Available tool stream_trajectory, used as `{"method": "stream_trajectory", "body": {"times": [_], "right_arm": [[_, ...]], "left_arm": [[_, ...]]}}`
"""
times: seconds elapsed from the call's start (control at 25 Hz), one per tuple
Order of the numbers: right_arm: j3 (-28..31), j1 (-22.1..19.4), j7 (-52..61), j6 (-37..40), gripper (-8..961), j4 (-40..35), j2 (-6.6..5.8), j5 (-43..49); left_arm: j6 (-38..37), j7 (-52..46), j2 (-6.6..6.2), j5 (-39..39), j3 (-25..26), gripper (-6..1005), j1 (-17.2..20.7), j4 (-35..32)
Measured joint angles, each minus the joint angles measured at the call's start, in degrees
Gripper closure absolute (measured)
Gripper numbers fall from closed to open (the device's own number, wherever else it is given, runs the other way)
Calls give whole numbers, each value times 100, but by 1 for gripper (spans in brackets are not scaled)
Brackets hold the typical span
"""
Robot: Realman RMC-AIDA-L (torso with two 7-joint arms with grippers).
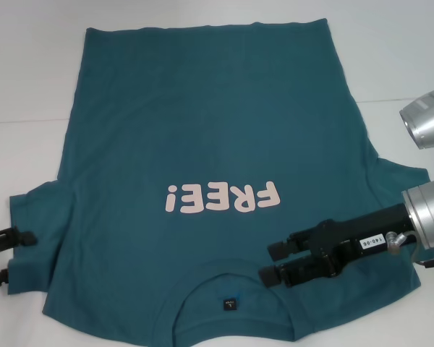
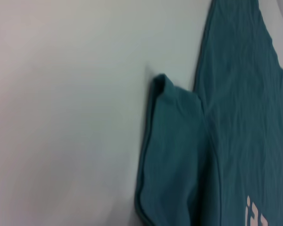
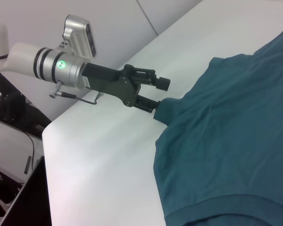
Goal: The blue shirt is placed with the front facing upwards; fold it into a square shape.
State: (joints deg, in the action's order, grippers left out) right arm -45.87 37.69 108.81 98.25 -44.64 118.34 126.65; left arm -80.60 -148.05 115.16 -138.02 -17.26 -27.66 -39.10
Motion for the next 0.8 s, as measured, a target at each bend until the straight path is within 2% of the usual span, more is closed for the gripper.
{"method": "stream_trajectory", "body": {"times": [0.28, 0.48, 0.8], "right_arm": [[10, 1, 0, 1, 220, 0, -4, 0], [26, -3, 0, 6, 219, 0, -4, 0], [84, -7, 0, 28, 220, 0, -4, 0]], "left_arm": [[68, -115, -36, -32, -77, 135, -132, 86], [68, -155, -46, -60, -52, 315, -145, 58], [1, -181, -55, -85, -71, 481, -148, 51]]}}
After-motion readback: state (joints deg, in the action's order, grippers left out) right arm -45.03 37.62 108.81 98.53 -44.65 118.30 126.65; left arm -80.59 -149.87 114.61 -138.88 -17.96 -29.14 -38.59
